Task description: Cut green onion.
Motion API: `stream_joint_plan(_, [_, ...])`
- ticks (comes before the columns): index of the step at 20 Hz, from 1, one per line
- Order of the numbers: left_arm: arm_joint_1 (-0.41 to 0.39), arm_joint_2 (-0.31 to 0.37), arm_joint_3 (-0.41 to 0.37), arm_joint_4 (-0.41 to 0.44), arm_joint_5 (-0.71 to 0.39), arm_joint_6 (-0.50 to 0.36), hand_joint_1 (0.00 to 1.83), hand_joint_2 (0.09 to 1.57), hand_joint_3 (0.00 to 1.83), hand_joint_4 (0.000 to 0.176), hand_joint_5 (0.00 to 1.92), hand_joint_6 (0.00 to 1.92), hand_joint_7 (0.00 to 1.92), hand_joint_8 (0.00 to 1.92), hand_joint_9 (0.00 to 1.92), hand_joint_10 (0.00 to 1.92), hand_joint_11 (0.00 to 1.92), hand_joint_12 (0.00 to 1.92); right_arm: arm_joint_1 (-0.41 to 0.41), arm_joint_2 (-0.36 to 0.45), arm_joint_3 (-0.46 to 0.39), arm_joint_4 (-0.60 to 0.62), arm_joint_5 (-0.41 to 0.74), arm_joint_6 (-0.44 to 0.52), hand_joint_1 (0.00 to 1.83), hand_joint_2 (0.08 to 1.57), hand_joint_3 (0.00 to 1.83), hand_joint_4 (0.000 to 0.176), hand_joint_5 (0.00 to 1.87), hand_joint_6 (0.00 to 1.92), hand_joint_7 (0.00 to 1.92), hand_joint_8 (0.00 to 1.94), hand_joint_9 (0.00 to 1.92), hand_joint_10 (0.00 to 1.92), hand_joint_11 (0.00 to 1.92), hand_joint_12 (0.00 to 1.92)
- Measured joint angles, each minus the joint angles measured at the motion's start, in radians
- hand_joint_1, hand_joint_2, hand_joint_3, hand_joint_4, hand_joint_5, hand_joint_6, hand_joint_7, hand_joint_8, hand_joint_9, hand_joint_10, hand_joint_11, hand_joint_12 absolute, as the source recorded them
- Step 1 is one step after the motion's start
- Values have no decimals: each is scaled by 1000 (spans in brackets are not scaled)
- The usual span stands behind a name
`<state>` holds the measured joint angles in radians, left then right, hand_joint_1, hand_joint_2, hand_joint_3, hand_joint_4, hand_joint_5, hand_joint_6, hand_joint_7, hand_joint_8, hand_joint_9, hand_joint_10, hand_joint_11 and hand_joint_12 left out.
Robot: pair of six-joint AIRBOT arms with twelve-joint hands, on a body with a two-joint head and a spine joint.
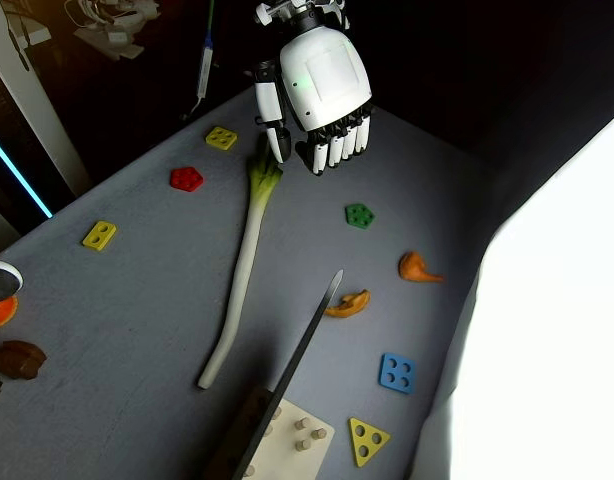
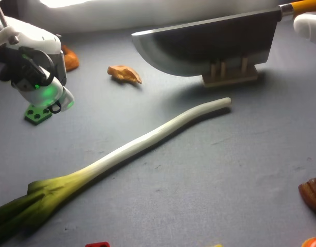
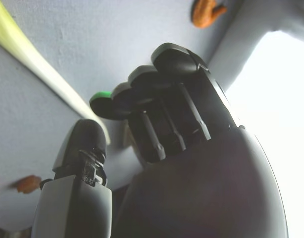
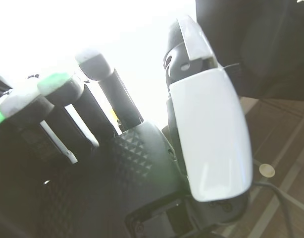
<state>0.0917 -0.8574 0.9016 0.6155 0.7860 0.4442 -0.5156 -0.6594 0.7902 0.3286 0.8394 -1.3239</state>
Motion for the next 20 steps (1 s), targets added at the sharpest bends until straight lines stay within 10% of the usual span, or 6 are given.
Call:
stream_joint_plan(12, [5,0,-8,1,-8,4,317,1277,0,54,55,1,173,1,153,4,0,446,0,-52,83,47,8,4,328,1138,0,0,24,9,41,3,9,3,1,1])
stream_joint_plan(16, [4,2,-66,31,-20,5,659,1176,0,44,50,3,159,1,130,4,0,473,0,-81,183,51,-45,114,1037,1035,0,8,0,0,0,0,1,0,0,0])
stream_joint_plan(20, [-5,13,-106,47,-55,-4,789,1130,0,31,119,23,195,9,129,1,0,511,-38,-130,290,19,-90,203,1131,1027,0,17,0,0,0,0,0,0,0,0])
